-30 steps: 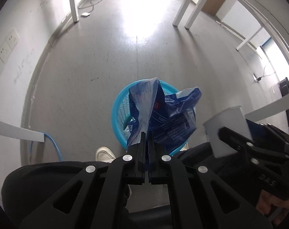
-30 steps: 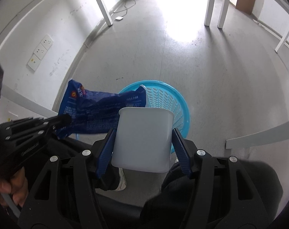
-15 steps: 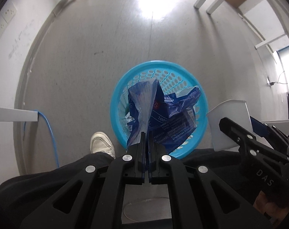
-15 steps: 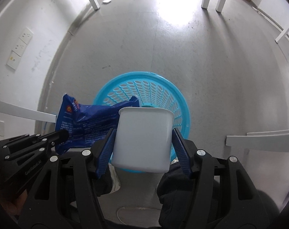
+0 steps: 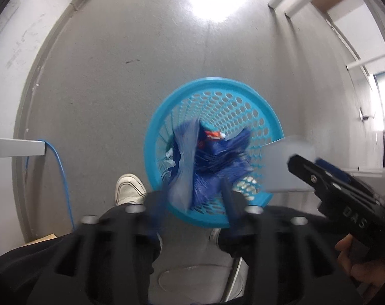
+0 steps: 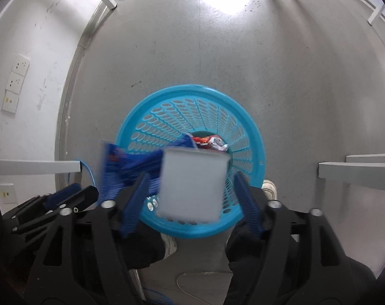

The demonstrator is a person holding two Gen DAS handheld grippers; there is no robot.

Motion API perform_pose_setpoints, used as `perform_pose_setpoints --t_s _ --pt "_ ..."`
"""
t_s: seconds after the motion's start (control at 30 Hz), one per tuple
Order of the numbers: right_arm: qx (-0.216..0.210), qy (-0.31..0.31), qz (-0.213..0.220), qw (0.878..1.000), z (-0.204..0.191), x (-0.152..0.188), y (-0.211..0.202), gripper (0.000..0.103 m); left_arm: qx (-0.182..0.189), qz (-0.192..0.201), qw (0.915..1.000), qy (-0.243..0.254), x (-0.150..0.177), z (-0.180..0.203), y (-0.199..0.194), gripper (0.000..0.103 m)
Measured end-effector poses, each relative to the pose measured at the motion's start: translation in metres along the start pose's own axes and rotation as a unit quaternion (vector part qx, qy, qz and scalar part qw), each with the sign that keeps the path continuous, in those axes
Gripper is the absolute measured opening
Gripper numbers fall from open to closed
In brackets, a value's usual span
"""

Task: Collect trash
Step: 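Open both tools to drop the wrapper and container into the basket, then raise both tools back up to the remaining trash on the table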

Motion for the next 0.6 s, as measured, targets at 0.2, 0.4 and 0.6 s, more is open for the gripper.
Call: perform_pose_setpoints --t_s 0.2,0.4,0.6 --pt "-0.003 0.007 0.015 1.000 -0.001 0.005 -0.012 0.072 0.005 0.008 0.9997 -0.023 0.000 -0.006 -0.008 0.045" --pt "0.004 -0.012 0.040 0.999 -0.013 0.016 -0.039 0.075 0.024 0.035 0.9990 -0.013 0.010 -0.006 -0.030 0.045" --pt "0.015 -0.043 0.070 0.997 -0.024 0.032 -0.071 0.077 -0.024 0.107 0.9928 0.047 0.026 0.005 -0.063 0.047"
Point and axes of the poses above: each gripper's, at about its wrist camera, not at the fingertips, and y roughly the way its jaws point, z to its right, x to its underside, the point moved 6 cm from there along y, roughly the way its jaws point, and after that the axes turned 8 degrees about -y, right-handed, at the moved point
